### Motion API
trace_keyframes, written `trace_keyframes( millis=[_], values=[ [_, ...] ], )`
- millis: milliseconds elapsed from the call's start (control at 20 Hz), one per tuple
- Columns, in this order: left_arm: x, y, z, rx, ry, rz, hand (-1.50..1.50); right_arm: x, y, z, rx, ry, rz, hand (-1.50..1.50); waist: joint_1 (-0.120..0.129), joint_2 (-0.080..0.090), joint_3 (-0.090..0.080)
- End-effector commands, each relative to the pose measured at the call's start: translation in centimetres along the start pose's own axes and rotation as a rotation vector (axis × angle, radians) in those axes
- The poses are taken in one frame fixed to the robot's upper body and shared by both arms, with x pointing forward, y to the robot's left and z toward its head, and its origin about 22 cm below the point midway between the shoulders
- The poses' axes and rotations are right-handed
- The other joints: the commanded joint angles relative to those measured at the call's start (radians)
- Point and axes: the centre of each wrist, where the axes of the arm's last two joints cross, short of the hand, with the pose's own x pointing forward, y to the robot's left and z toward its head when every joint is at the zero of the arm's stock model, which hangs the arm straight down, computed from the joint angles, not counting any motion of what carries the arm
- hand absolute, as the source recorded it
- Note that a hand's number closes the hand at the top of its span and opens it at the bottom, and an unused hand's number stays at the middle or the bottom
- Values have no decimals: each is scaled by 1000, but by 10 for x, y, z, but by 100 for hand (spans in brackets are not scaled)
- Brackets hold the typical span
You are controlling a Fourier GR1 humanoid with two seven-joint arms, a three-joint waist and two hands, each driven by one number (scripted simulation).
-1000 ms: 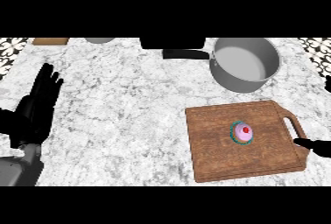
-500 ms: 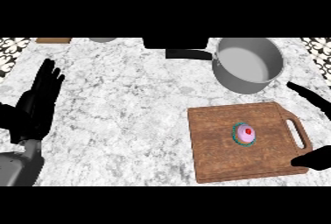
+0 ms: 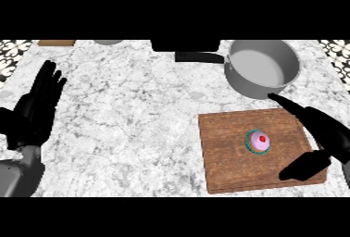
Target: Pick the cupcake from the cutting board and place it in the pot
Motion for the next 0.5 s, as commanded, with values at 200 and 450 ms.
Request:
trace_keyframes(
  millis=[200, 450],
  values=[
    [-13, 4, -11, 2, -1, 4, 0, -4, 26, -8, 46, 55, 41, -150, -6, 1, 1],
    [-8, 2, 6, 4, -11, -9, 0, 6, 37, -12, 43, 138, 83, -150, -4, 0, 1]
  ],
)
